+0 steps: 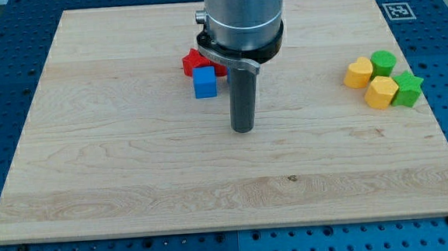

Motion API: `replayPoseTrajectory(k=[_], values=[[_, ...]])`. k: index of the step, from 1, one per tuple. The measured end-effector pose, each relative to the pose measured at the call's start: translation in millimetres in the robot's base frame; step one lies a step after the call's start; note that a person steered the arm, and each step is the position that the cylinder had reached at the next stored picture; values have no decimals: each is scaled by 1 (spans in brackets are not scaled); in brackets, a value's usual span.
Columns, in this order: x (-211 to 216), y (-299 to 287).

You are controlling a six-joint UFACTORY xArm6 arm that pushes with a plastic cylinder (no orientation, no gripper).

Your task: Separate the blue blocks from the red blocks

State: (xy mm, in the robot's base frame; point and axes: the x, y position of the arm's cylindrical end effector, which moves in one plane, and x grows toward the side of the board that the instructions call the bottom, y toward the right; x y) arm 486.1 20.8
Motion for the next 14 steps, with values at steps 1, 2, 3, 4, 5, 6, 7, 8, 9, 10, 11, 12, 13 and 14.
replayPoseTrajectory(k=[1, 2, 3, 4, 5, 6, 7, 8, 9, 10, 11, 12, 13, 14], values=[[0, 0], [0, 7], [-1, 14], [-7, 20], [-12, 49], [-39, 73], [-81, 81], [-110, 65], [-110, 33], [-110, 11], [-110, -19], [-110, -53], [-109, -62], [-103, -67]])
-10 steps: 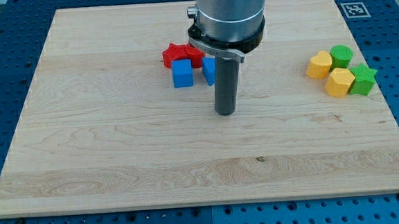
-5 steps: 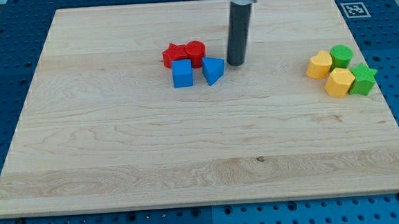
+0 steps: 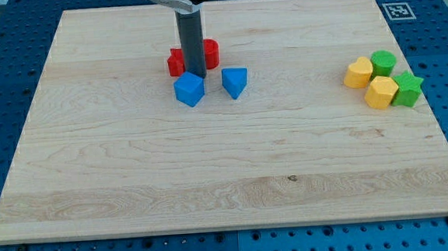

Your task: Separate the blue blocks from the red blocks

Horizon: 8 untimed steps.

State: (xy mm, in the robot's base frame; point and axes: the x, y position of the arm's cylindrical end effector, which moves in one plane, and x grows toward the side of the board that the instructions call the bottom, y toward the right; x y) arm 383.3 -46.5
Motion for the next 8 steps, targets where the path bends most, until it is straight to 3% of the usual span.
replayPoseTrajectory(k=[5, 8], values=[[58, -11], [83, -62]])
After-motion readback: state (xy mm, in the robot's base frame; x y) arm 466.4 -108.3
